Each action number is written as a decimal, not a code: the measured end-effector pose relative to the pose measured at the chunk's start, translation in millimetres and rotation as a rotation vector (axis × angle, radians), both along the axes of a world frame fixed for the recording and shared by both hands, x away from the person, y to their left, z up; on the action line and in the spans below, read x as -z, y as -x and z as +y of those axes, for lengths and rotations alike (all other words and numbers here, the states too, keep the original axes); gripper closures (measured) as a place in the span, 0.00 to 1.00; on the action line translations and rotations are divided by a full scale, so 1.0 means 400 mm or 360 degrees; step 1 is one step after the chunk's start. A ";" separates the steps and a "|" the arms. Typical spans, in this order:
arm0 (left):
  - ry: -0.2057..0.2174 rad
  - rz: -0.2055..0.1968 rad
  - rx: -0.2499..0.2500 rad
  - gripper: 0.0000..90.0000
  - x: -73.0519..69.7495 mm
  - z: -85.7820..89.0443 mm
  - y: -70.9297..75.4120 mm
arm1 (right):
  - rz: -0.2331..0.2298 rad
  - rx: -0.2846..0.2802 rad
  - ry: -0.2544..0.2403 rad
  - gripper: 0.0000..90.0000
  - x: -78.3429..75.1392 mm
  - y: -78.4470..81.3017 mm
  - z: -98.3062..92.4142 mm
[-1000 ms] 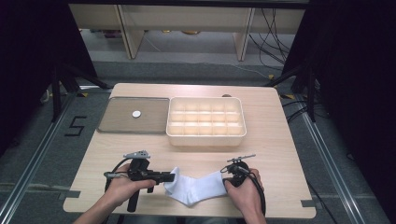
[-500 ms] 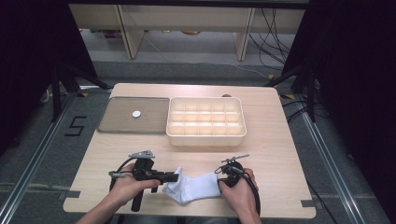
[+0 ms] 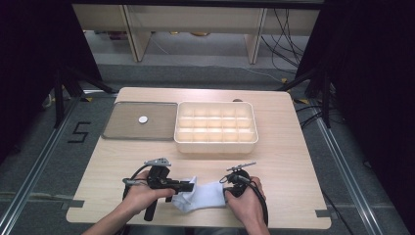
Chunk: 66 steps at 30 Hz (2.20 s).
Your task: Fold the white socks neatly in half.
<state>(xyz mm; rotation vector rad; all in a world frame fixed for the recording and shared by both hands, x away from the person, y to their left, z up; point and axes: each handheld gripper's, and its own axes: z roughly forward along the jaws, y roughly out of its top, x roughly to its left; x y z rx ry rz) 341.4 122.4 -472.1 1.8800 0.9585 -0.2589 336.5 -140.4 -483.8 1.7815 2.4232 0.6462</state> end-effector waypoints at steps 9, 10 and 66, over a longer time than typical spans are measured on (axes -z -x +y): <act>-0.0015 -0.0003 0.0008 0.93 0.007 -0.012 -0.006 | -0.0007 -0.0024 0.0000 0.98 0.001 -0.001 0.011; -0.0030 -0.0008 -0.0003 0.93 0.007 -0.015 -0.005 | 0.0004 -0.0007 -0.0006 0.98 -0.001 -0.001 0.014; -0.0152 -0.0033 0.0053 0.92 0.052 -0.108 -0.032 | 0.0000 -0.0056 0.0007 0.98 0.001 0.003 0.043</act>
